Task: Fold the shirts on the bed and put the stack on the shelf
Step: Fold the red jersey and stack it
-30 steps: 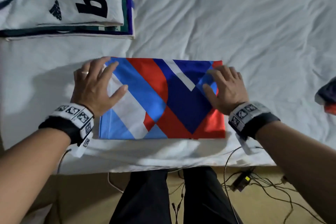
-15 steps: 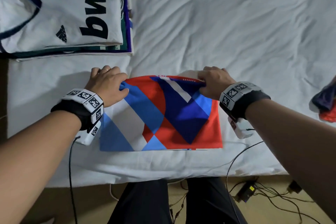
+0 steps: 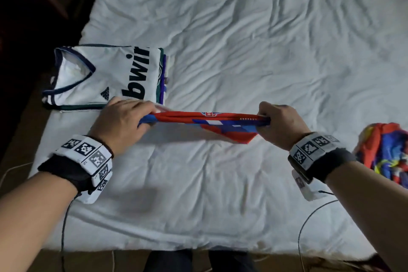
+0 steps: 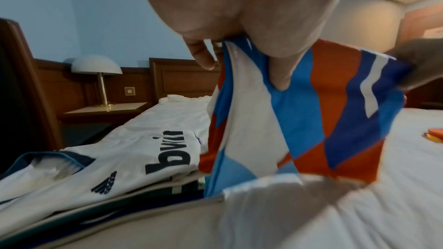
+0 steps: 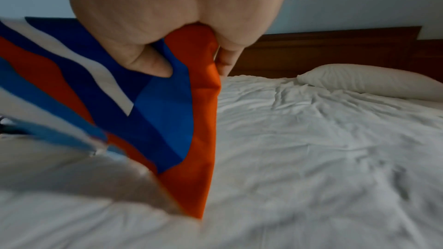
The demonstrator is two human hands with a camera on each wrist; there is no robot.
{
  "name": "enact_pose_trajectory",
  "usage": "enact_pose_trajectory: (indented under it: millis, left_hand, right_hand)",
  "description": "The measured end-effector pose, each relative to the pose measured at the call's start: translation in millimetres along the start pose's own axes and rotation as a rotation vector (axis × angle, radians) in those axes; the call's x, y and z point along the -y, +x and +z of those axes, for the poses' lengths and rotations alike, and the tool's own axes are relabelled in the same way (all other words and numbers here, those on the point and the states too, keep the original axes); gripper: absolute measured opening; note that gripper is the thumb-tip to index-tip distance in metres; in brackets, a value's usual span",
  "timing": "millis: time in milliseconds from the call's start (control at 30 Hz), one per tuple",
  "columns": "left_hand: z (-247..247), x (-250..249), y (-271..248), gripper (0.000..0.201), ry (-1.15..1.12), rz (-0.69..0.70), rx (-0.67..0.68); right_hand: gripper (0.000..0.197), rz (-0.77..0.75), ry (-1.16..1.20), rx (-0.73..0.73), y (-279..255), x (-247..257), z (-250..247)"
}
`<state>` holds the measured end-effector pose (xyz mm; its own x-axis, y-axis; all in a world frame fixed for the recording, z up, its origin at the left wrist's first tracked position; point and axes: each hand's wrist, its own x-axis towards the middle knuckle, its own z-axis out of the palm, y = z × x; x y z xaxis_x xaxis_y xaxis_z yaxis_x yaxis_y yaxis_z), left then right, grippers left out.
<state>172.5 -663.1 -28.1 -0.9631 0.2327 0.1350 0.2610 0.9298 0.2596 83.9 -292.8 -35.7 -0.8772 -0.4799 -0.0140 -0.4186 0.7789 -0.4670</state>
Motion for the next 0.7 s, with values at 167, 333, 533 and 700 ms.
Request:
enact_pose_trajectory:
  millis: [167,333,533,700]
  left_hand:
    - [31,-23,-52,0.017,0.162,0.071,0.004]
    - [101,-47,-143,0.025,0.193,0.105,0.191]
    - [127,-76,-203,0.024,0.118,-0.081,0.558]
    - [120,-71,-186,0.038,0.024,-0.386,0.32]
  right_hand:
    - [0.016,-0.209,-0.095,0.01,-48,-15,29]
    - [0.036,-0.368,-0.205,0.16,-128,-31,101]
    - [0.029,-0.291,-0.113,0.353,-192,-29,134]
    - [0.032,-0.045,-0.035,0.23,-171,-29,126]
